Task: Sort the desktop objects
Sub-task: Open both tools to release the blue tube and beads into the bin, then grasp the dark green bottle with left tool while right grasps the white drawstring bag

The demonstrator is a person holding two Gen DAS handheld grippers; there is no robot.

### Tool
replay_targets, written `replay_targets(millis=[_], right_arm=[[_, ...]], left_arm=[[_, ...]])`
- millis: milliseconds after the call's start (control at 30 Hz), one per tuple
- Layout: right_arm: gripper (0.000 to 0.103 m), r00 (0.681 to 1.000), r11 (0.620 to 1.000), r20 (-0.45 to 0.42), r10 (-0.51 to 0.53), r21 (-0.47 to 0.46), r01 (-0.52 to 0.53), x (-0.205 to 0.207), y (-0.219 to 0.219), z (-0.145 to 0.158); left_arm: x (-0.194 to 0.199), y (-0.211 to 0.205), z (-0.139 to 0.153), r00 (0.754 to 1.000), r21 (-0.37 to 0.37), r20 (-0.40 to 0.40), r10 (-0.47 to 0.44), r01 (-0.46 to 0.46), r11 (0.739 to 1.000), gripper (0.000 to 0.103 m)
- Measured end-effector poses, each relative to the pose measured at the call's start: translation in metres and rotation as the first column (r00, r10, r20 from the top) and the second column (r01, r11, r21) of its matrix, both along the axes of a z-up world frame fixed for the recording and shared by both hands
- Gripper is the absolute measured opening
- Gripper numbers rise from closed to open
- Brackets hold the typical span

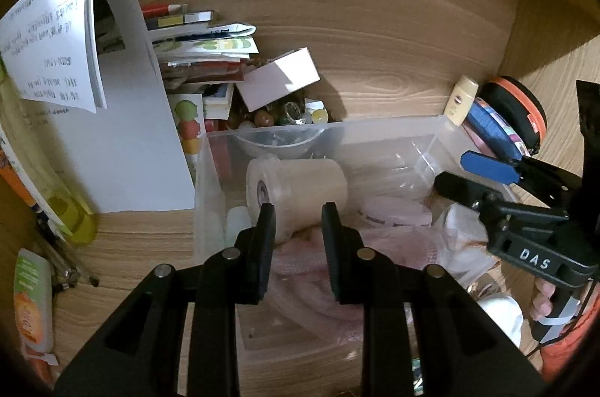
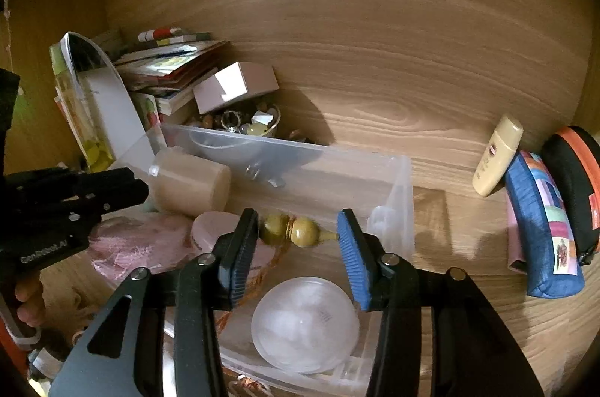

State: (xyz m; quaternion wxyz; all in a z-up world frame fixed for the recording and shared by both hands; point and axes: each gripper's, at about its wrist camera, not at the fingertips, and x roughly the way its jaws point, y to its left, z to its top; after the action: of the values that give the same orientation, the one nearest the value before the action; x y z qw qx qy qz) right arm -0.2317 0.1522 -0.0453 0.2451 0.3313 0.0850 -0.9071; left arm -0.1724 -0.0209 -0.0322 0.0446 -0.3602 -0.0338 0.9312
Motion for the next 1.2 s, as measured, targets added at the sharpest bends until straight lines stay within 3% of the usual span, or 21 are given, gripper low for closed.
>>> replay_targets(millis=[100, 267, 367, 433, 567, 700, 800, 933, 1200], right_arm=[[0.063, 1.0, 1.0, -0.018, -0.011, 0.008, 0.011, 0.002, -0.001, 0.0], [0.082, 0.998, 1.0, -0.066, -0.015, 0.015, 0.016, 0.009, -0.002, 0.005], [0.083, 0.996, 1.0, -0.084, -0.018, 0.021, 0.02, 0.011, -0.003, 0.008], [0.086, 0.997, 1.0, -0.078, -0.015, 0.019, 0.017, 0.011, -0.003, 0.009], [0.087, 0.998, 1.0, -0.063, -0.013, 0.003, 0.013, 0.012, 0.0, 0.013], [0.087, 0.991, 0.997, -0.112, -0.072, -0.033, 0.069, 0.018, 0.008, 0.029], [0.088, 0.983, 0.995, -0.155, -0.095, -0.047, 0.089, 0.026, 0.013, 0.043], [0.103, 0.976, 0.991, -0.189, -0.109, -0.094, 0.092, 0.043, 0.021, 0.061], [0.103, 0.967, 0.997, -0.241, -0.077, -0.039, 0.069, 0.089, 0.023, 0.063]], left_arm=[[0.0, 0.001, 0.0, 1.0, -0.004, 0.0, -0.005, 0.005, 1.0, 0.025], [0.006, 0.0, 0.009, 1.0, -0.007, -0.026, 0.001, -0.001, 1.0, 0.041], [0.015, 0.0, 0.021, 0.998, -0.017, -0.061, 0.007, -0.008, 1.0, 0.051], [0.023, 0.0, 0.029, 0.996, -0.019, -0.085, 0.018, -0.019, 1.0, 0.064], [0.041, -0.004, 0.043, 0.992, -0.035, -0.12, 0.03, -0.034, 0.999, 0.067], [0.062, -0.015, 0.054, 0.988, -0.04, -0.144, 0.057, -0.064, 0.997, 0.087], [0.077, -0.021, 0.057, 0.983, -0.06, -0.162, 0.084, -0.095, 0.994, 0.088], [0.096, -0.031, 0.054, 0.983, -0.065, -0.158, 0.095, -0.106, 0.992, 0.091], [0.133, -0.046, 0.03, 0.992, -0.034, -0.093, 0.087, -0.091, 0.995, 0.091]])
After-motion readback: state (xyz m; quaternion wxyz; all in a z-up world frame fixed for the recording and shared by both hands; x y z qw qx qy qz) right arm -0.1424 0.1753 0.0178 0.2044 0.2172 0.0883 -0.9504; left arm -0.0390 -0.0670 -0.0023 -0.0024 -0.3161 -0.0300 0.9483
